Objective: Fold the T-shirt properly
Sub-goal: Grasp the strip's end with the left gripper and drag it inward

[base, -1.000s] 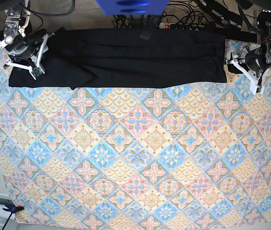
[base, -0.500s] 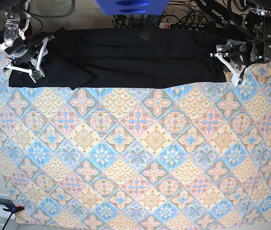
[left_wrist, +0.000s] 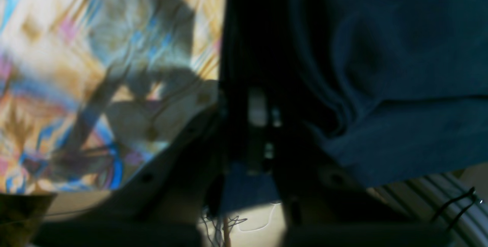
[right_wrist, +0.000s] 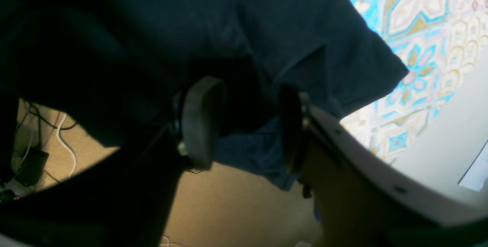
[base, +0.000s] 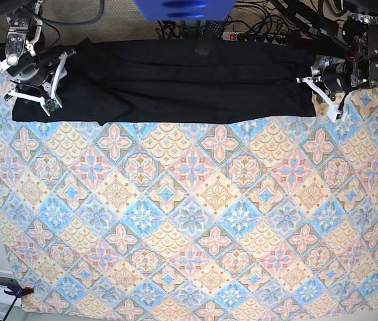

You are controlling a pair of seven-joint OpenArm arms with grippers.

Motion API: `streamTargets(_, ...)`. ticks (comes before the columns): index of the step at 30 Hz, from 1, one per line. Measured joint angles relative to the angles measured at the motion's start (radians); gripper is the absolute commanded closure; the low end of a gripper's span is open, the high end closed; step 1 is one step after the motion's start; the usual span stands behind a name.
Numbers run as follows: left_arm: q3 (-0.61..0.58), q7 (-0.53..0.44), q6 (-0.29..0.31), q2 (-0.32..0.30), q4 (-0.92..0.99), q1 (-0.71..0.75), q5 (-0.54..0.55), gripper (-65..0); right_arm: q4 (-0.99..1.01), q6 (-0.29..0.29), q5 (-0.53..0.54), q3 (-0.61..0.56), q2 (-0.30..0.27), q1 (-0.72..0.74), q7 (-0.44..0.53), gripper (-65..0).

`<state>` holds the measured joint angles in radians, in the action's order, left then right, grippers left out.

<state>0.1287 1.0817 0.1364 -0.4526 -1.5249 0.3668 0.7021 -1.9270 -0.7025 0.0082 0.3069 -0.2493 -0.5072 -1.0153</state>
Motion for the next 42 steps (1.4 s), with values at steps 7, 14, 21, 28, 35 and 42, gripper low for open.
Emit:
streamTargets(7,0.201,-0.016,0.01,0.006,0.018,-0.028,0.009,0.0,0.0,0.0,0.0,0.0,0.0,0.0,0.0,-24.6)
streamTargets(14,0.269,-0.039,0.003,-0.099,0.138,-0.123,-0.036,0.0,-0.001,0.0,0.003,0.0,0.0,0.016,0.0,-24.6)
streamTargets(21,0.267,-0.118,0.002,-0.159,0.123,-0.121,-0.029,0.0,-0.001,0.0,0.0,0.0,0.0,0.016,-0.001,-24.6)
streamTargets(28,0.26,0.0,0.007,-0.024,-0.192,-0.04,-0.028,0.0,-0.001,0.0,0.003,0.005,0.002,0.022,0.0,-24.6)
streamTargets(35,0.225,0.133,0.003,0.15,-0.422,0.009,-0.036,0.0,-0.001,-0.001,0.005,0.014,0.0,0.02,0.0,-24.6)
streamTargets(42,0.118,0.162,0.003,0.236,-0.439,0.015,-0.044,0.0,-0.001,0.0,0.001,0.093,-0.002,0.034,0.001,-24.6)
